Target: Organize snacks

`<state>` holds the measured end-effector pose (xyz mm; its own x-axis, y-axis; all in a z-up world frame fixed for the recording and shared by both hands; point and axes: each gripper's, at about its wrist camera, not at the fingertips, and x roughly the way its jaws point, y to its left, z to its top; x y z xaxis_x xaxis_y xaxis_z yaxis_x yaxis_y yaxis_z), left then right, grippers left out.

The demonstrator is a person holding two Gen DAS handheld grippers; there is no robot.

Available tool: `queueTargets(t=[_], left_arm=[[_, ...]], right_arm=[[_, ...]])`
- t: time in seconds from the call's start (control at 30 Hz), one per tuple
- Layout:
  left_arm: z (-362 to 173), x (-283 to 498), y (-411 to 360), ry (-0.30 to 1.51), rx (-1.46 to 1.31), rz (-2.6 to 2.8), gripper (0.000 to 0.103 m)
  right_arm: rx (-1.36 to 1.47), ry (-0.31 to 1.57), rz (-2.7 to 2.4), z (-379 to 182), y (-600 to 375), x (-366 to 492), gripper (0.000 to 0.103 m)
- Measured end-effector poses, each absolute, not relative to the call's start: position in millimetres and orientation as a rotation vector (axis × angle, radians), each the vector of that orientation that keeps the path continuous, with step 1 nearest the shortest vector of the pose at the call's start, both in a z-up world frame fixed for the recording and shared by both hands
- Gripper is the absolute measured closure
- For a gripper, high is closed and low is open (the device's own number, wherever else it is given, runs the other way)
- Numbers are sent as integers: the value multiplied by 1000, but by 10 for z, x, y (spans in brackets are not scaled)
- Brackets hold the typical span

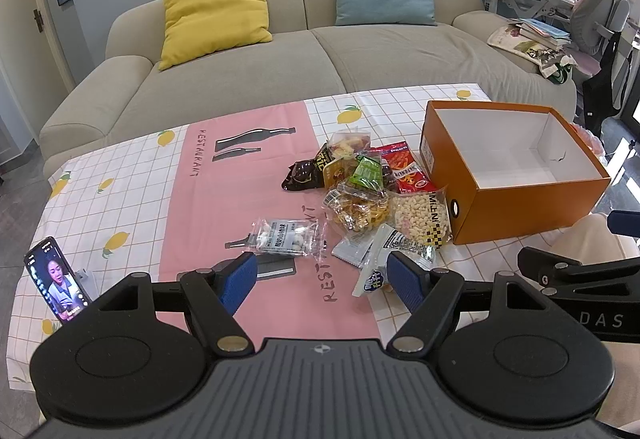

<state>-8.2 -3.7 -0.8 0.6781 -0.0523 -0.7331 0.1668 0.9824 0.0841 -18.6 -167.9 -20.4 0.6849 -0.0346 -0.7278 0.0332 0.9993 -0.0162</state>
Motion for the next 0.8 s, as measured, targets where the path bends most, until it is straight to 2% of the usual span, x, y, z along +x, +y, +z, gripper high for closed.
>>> queueTargets(t=[0.2,0.43,0.5,0.53,0.57,0.6,0.67,0.73,0.8], left_arm=[[-4,-90,-33,819,135,-138,16],[28,-21,86,820,44,-182,23],[4,31,125,834,11,-219,33],[-17,67,141,845,-2,-234,46],[-48,110,145,862,-11,-248,56],[-86,158,156,880,-22,-268,58],[-173,251,153,918,-34,-302,60],[-262,319,132,949,-27,-322,58],[-363,397,113,984,-22,-330,49]], right_arm=[[8,821,-36,-197,-1709,-173,3],[80,731,-2,-210,-1920,-143,3],[70,695,-16,-252,-1984,-119,3],[60,696,-26,-284,-2012,-86,3],[54,703,-32,-315,-2036,-51,3],[51,713,-29,-362,-2055,-16,4],[46,741,-2,-465,-2067,56,13],[50,779,55,-576,-2043,139,28],[45,804,92,-684,-1990,213,29]])
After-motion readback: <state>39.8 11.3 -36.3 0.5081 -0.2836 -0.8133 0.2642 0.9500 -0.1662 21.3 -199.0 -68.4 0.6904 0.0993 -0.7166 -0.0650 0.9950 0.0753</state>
